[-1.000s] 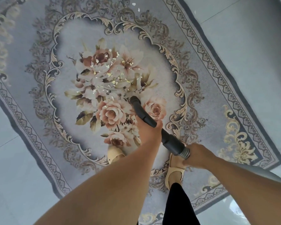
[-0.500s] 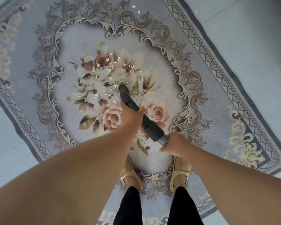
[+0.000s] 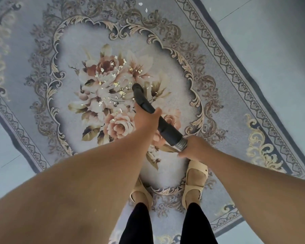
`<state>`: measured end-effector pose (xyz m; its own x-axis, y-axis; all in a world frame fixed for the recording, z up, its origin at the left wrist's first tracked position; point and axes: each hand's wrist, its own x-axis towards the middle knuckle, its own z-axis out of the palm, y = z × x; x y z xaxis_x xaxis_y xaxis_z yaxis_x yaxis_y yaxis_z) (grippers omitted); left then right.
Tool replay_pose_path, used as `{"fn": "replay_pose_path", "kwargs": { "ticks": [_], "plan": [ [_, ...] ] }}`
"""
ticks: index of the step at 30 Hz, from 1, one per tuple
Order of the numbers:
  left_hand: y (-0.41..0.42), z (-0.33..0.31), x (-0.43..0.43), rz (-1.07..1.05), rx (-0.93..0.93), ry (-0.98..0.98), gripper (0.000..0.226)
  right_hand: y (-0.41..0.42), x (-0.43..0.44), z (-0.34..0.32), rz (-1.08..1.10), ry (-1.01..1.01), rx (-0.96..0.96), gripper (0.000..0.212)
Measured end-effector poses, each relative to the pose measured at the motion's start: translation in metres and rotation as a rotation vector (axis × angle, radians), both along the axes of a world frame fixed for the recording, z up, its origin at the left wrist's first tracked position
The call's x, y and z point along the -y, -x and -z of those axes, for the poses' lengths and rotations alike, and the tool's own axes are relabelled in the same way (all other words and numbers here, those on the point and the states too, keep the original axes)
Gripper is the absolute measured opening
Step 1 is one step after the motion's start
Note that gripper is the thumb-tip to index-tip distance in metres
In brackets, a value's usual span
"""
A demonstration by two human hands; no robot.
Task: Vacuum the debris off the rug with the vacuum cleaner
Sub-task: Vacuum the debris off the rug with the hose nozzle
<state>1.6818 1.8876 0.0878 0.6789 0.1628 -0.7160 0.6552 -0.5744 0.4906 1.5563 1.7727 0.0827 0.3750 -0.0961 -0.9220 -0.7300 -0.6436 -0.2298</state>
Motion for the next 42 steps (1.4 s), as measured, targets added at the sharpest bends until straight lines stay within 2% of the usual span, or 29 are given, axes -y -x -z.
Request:
{"fn": "replay_pose_path", "kwargs": {
  "ticks": [6,9,13,19,23,26,30,35,39,42],
  "plan": [
    [-0.041,0.008,-0.009,0.027,0.055,-0.068,0.064,-0.039,-0.016,0.004,-0.002,-0.002,0.07,0.039],
    [-0.021,0.006,0.005,0.066,0.038,-0.051,0.067,-0.011,-0.006,0.004,0.068,-0.022,0.04,0.026],
    [0.027,0.004,0.029,0.052,-0.016,0.028,0.074,0.033,0.021,-0.005,0.029,0.019,-0.02,0.022],
    [0.064,0.002,0.046,0.031,-0.077,0.088,0.067,0.061,0.046,-0.027,-0.002,0.017,-0.116,0.023],
    [0.033,0.004,0.042,0.082,-0.055,0.048,0.068,0.035,0.038,-0.021,0.013,0.016,-0.06,0.019],
    [-0.01,0.004,0.031,0.105,-0.006,0.011,0.058,-0.002,0.025,-0.012,0.07,-0.005,0.014,0.024],
    [-0.042,0.004,0.019,0.118,-0.011,-0.023,0.054,-0.029,0.007,-0.009,0.062,-0.046,0.011,0.029],
    [0.005,-0.005,0.019,0.157,-0.036,0.018,0.067,0.022,0.002,-0.013,0.107,-0.063,-0.014,0.024],
    [0.055,-0.014,0.017,0.1,-0.098,0.064,0.073,0.061,0.01,-0.029,0.056,-0.059,-0.106,0.018],
    [0.071,-0.016,0.011,0.038,-0.112,0.08,0.082,0.068,0.012,-0.038,0.001,-0.046,-0.135,0.023]
  ]
}}
